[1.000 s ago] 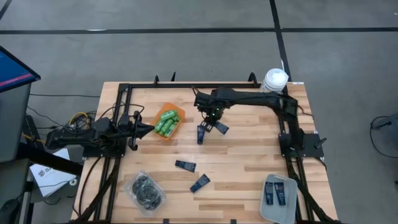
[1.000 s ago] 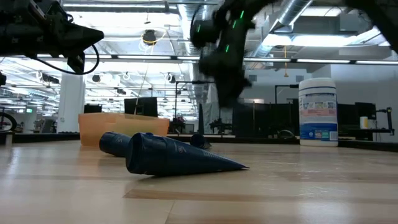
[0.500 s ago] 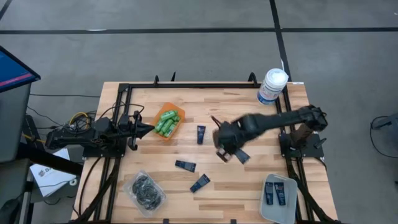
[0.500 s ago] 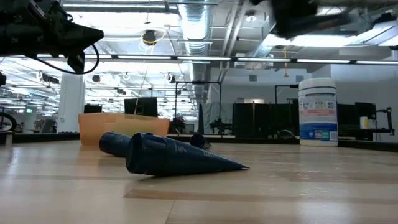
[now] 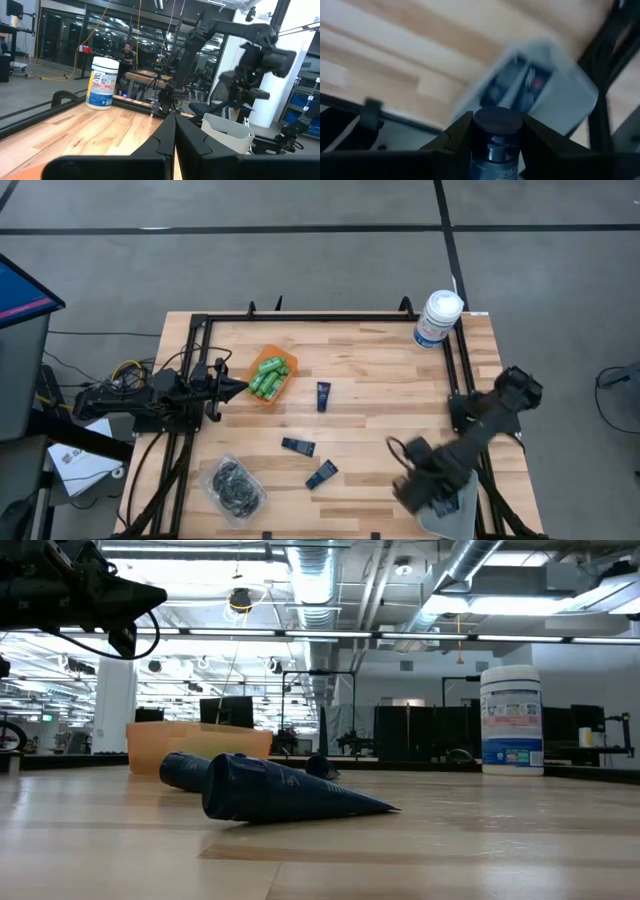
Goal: Pick & Place Travel size toiletries
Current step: Put the dark blue shave cream into the gray bin
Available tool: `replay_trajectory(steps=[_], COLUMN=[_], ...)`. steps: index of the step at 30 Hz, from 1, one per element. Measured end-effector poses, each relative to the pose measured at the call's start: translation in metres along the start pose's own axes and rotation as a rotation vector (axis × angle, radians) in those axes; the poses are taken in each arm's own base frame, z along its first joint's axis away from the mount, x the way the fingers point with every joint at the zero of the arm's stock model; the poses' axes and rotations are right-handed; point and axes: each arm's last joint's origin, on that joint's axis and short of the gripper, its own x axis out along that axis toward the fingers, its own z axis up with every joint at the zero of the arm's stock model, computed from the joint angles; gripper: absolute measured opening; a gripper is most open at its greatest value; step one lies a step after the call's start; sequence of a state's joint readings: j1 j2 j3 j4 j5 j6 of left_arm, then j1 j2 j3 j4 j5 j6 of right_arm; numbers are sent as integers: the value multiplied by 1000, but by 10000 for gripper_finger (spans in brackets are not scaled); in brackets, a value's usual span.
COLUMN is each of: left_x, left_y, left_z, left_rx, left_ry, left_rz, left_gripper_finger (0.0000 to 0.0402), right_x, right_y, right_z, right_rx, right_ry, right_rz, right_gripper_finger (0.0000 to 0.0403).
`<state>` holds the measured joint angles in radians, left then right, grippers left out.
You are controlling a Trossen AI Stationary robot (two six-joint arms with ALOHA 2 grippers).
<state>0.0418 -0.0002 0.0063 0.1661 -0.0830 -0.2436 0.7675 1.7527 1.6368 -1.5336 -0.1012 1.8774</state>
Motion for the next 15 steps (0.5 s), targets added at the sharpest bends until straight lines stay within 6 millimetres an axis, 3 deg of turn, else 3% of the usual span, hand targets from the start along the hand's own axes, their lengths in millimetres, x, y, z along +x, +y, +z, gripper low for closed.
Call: replay_trajectory(steps=[3, 7, 15], left_x=[0, 0, 0], left_y=[0, 0, 0], left_z=[0, 0, 0], left_rx=[0, 0, 0], left_ry=[0, -1, -1], left_rz=[0, 3, 3], left_gripper_finger=[2, 2, 2], right_x=[14, 32, 76], right_y=[-7, -19, -29], right_z=[-24, -42, -37], right_rx=[90, 212, 245], right_ry=[19, -20, -65], right_rz=[-21, -72, -174], right_gripper_finger=[125, 121, 125])
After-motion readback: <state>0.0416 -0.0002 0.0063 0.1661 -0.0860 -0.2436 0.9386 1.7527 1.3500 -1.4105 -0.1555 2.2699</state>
